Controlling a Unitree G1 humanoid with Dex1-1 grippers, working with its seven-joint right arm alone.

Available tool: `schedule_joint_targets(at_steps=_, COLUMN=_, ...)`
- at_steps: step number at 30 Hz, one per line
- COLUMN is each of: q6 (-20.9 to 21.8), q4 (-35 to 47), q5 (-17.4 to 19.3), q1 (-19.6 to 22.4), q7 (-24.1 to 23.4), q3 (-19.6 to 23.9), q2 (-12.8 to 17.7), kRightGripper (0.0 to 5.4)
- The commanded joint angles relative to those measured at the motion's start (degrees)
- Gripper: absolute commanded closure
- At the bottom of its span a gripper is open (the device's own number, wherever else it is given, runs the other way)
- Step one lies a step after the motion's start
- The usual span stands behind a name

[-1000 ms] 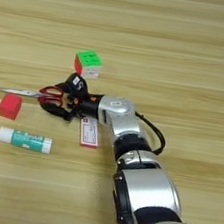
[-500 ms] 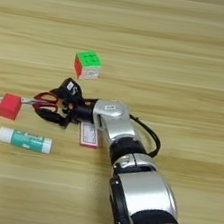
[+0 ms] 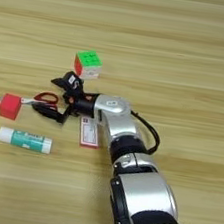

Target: Move the objects on the table

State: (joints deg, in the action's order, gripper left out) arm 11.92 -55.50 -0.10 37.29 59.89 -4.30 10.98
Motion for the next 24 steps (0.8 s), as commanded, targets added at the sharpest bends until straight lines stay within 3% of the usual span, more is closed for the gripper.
schedule_joint_targets(at_steps=1, q6=1.26, q4=5.94, q5=2.91, q1=4.1, q7=-0.95, q3=1.98, q2=1.05, kRightGripper=0.02)
schedule_joint_targets(at_steps=12, q6=0.92, q4=13.91, q5=8.95, q1=5.28, q7=-2.81, q3=6.79, q2=1.29, kRightGripper=0.02)
schedule_joint_targets(at_steps=19, q6=0.04, q4=18.51, q5=12.63, q1=6.5, q7=-6.89, q3=10.0, q2=0.95, kRightGripper=0.02)
schedule_joint_targets(at_steps=24, q6=-0.09, q4=18.43, q5=11.86, q1=8.25, q7=-13.46, q3=11.27, q2=1.35, kRightGripper=0.02)
